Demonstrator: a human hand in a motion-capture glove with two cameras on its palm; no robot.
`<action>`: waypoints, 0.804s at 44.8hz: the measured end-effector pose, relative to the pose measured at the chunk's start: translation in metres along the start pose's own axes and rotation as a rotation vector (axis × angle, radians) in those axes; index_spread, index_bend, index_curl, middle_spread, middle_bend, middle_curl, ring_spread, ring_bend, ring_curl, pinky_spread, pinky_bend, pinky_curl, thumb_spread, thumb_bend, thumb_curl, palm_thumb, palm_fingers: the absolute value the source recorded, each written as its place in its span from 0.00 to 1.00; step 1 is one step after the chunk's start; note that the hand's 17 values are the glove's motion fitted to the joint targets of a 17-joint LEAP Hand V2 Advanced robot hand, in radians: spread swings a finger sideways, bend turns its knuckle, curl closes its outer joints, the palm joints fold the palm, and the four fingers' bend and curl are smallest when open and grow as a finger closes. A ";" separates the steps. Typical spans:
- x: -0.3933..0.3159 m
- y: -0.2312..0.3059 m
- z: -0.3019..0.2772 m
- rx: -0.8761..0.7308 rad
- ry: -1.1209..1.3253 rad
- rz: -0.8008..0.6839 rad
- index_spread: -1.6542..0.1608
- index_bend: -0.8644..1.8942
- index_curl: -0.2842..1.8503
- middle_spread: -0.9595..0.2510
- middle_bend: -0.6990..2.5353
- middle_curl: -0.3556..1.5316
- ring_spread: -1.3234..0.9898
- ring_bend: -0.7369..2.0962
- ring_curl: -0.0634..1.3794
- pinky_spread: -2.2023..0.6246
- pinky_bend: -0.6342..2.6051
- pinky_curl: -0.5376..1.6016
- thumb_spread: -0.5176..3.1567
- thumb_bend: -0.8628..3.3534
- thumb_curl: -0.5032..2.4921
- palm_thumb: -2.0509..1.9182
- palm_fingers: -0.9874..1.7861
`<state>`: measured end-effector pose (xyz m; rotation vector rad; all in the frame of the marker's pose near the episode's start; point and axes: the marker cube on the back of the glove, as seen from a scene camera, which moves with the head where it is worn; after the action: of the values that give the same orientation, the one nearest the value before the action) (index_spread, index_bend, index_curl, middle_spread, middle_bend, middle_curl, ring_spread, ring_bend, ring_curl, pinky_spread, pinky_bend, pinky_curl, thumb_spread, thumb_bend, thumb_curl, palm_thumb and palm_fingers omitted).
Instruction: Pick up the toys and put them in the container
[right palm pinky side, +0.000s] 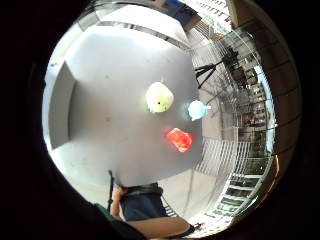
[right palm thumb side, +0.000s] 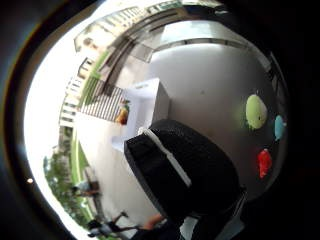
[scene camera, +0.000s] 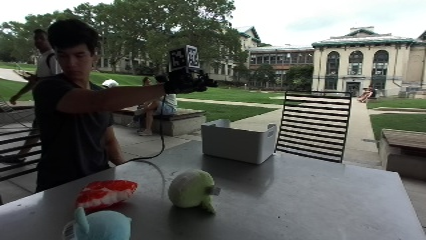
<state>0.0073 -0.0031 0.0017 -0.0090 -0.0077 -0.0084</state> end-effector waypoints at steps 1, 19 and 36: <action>0.001 0.000 0.000 -0.001 -0.003 0.000 0.85 0.39 0.16 0.76 0.29 0.21 0.53 0.31 0.05 0.77 0.30 0.28 0.26 0.18 0.16 0.48 0.39; 0.013 0.009 -0.016 -0.014 0.020 -0.023 0.78 0.39 0.23 0.72 0.30 0.29 0.47 0.32 0.09 0.75 0.32 0.35 0.44 0.18 0.17 0.48 0.36; 0.095 0.050 -0.036 0.009 0.060 -0.014 0.78 0.38 0.26 0.74 0.28 0.32 0.47 0.33 0.14 0.76 0.35 0.38 0.39 0.17 0.18 0.47 0.35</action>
<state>0.1035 0.0461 -0.0344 -0.0001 0.0526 -0.0223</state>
